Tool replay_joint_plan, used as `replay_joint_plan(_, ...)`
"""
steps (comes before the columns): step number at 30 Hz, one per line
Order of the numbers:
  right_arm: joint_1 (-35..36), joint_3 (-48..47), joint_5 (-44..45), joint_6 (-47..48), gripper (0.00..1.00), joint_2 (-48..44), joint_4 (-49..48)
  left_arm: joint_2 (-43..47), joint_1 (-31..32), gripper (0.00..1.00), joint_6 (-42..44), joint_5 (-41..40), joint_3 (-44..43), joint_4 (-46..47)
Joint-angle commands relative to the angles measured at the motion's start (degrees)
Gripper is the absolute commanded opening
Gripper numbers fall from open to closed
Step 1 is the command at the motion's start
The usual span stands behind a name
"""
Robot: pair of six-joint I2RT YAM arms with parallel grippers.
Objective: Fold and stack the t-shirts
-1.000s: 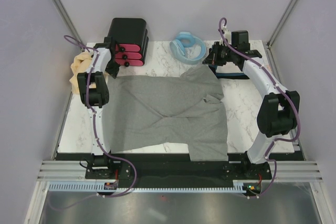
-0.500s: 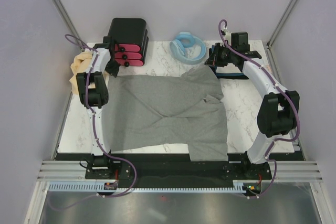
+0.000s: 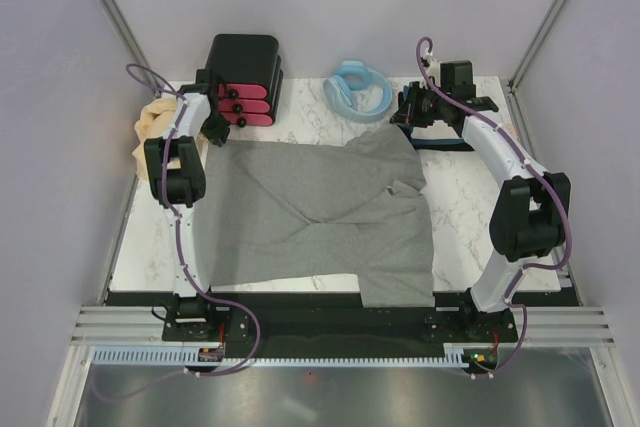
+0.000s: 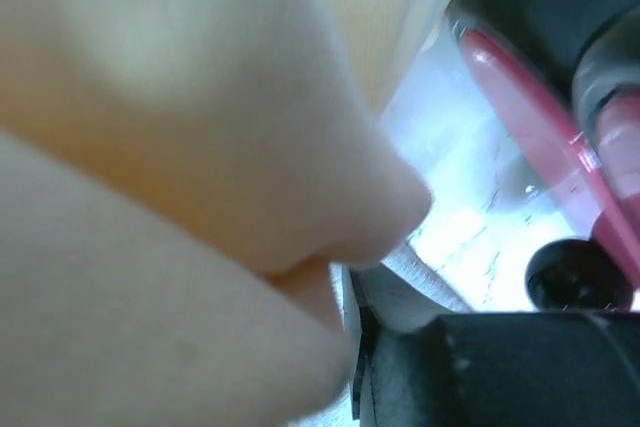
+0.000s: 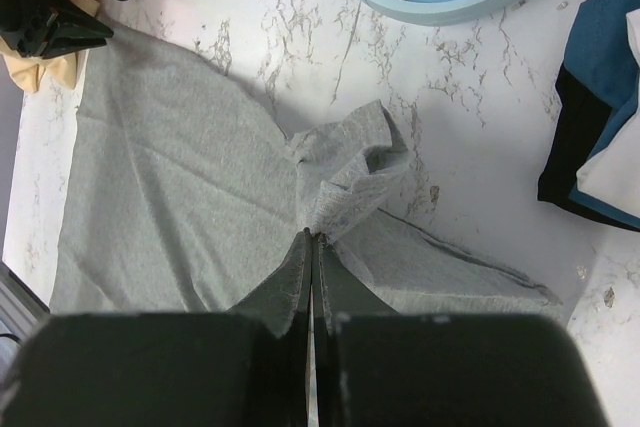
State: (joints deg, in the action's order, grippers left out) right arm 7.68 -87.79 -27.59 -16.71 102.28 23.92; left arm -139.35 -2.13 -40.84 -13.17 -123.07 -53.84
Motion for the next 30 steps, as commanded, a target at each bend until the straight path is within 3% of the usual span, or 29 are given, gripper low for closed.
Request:
replay_joint_plan(1, -0.30, -1.33, -1.50, 0.71, 0.00, 0.29, -1.86, 7.07, 0.11, 0.32, 1.20, -0.72, 3.09, 2.95)
replay_joint_plan(9, -0.21, -2.56, -2.20, 0.27, 0.00, 1.52, -1.95, 10.50, 0.02, 0.36, 2.52, -3.00, 6.96, 6.47)
replay_joint_plan(17, -0.21, -2.39, -2.46, 0.27, 0.00, 1.17, -1.77, 4.01, 0.02, 0.35, 4.19, -4.06, 1.87, 6.47)
replay_joint_plan(30, -0.39, -4.14, -5.27, -0.43, 0.00, 1.96, -1.77, 1.98, 0.02, 0.35, 3.48, -7.05, 3.01, 5.24)
